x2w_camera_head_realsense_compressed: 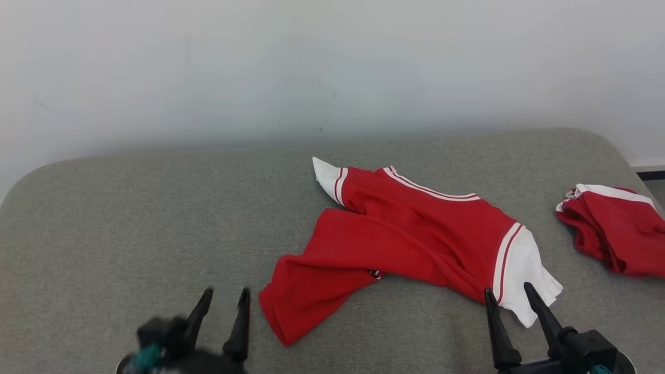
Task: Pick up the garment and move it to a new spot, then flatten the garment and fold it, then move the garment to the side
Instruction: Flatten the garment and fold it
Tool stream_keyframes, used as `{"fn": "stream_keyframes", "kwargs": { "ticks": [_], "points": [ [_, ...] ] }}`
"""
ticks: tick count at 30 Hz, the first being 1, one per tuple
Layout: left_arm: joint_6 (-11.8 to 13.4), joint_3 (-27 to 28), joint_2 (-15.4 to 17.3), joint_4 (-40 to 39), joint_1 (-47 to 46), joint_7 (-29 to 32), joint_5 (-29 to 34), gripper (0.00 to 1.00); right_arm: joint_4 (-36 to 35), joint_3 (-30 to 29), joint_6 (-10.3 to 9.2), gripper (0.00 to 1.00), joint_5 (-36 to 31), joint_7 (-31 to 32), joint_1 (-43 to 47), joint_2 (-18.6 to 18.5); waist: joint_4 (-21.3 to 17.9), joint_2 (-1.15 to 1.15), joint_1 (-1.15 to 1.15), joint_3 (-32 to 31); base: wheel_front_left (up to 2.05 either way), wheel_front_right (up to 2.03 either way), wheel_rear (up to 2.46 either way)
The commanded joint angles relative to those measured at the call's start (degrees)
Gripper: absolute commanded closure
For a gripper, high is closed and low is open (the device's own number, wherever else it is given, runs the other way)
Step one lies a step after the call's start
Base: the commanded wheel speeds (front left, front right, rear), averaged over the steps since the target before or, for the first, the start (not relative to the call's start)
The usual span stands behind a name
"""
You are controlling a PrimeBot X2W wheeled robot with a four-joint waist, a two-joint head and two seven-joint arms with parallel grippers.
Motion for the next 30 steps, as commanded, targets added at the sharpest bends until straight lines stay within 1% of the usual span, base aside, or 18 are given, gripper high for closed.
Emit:
{"fn": "stream_keyframes", "kwargs": {
  "ticks": [1,5,9,13,14,17,23,25,28,30],
  "points": [
    [-0.33,-0.19,0.06,0.38,-2.18,0.71,-0.39,0.00,-0.10,0.17,0.04,0.00,0.50,0.00,-0.58,-0.22,-0.48,0.00,0.00,0.52,0.00,0.00,0.00],
    [-0.67,-4.00,0.12,7.69,-11.41,8.30,-4.49,0.00,-0.37,1.98,0.04,0.00,1.13,0.50,-1.56,-0.33,-2.71,0.00,0.00,2.05,0.00,0.00,0.00],
    [-0.75,-5.75,0.08,14.68,-19.76,13.10,-7.28,0.00,-0.70,4.45,0.04,0.00,1.76,0.80,-3.64,-0.63,-6.61,0.00,0.00,4.75,0.00,0.00,0.00],
    [0.19,-5.46,0.34,20.92,-26.47,15.53,-7.40,0.00,-0.89,6.50,0.04,0.00,2.46,0.57,-5.59,-0.77,-10.64,0.00,0.00,7.88,0.00,0.00,0.00],
    [0.80,-5.35,0.65,22.38,-27.91,15.83,-7.13,0.00,-0.84,6.77,0.04,0.00,2.54,0.48,-5.98,-0.75,-11.62,0.00,0.00,8.66,0.00,0.00,0.00],
    [1.29,-5.86,1.09,26.40,-31.85,17.43,-6.53,0.00,-0.60,6.87,0.04,0.00,3.00,0.13,-6.72,-0.65,-13.68,0.00,0.00,10.67,0.00,0.00,0.00],
    [2.26,-5.97,2.30,33.75,-36.45,21.53,-6.76,0.00,0.14,7.11,0.04,0.00,3.06,-0.57,-7.80,-0.54,-17.02,0.00,0.00,12.85,0.00,0.00,0.00],
    [2.78,-5.90,2.61,35.52,-37.36,22.42,-6.91,0.00,0.20,7.19,0.04,0.00,3.20,-0.92,-8.08,-0.39,-17.64,0.00,0.00,13.33,0.00,0.00,0.00],
    [4.20,-5.94,3.12,38.04,-38.36,23.57,-6.67,0.00,0.35,7.25,0.04,0.00,3.52,-1.20,-8.22,-0.23,-18.10,0.00,0.00,14.03,0.00,0.00,0.00],
    [4.22,-6.20,2.95,39.44,-38.85,24.45,-6.79,0.00,0.59,7.52,0.04,0.00,3.46,-1.32,-8.44,-0.10,-18.35,0.00,0.00,14.38,0.00,0.00,0.00]
  ]
}}
